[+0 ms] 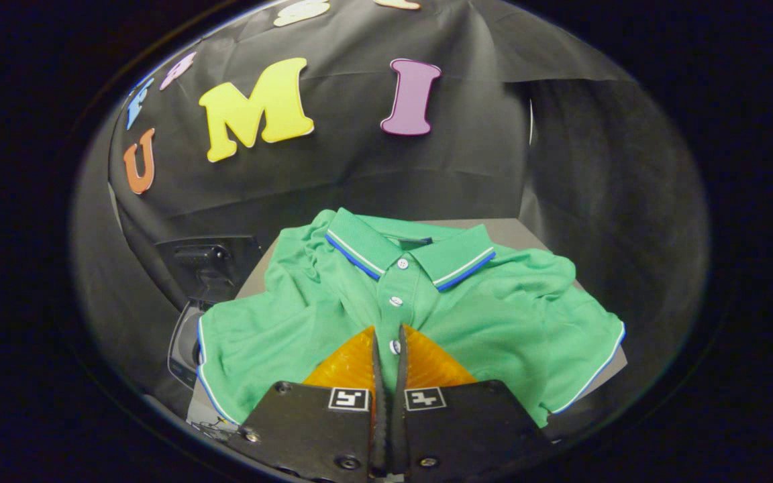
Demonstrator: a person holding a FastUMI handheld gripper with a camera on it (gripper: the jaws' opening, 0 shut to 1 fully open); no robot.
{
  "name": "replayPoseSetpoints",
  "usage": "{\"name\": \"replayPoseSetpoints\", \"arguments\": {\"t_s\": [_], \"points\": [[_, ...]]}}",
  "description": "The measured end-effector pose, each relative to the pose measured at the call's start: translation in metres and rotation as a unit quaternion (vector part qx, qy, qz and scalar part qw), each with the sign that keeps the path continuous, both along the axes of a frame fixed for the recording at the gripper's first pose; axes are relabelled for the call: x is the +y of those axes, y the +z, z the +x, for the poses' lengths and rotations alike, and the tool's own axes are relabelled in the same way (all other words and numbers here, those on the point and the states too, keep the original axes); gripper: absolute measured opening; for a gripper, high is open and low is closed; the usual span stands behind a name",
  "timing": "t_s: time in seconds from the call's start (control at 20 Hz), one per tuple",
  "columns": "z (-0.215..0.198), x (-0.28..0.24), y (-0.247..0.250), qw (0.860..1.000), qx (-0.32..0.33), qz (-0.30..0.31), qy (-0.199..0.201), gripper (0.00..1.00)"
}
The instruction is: Put the clothes into the washing machine and then close the washing machine lid.
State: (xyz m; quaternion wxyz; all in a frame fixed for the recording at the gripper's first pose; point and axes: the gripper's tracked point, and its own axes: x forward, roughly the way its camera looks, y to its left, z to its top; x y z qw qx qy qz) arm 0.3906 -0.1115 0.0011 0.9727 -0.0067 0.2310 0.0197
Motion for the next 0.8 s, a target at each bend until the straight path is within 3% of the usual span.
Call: {"name": "replayPoseSetpoints", "arguments": {"t_s": [0.4, 0.6, 0.8], "points": [[-0.018, 0.013, 0.086, 0.996, -0.072, 0.045, 0.010, 0.06], [-0.031, 0.036, 0.138, 0.990, -0.105, 0.084, 0.042, 0.06], [-0.038, 0.071, 0.161, 0.985, -0.112, 0.102, 0.088, 0.06]]}}
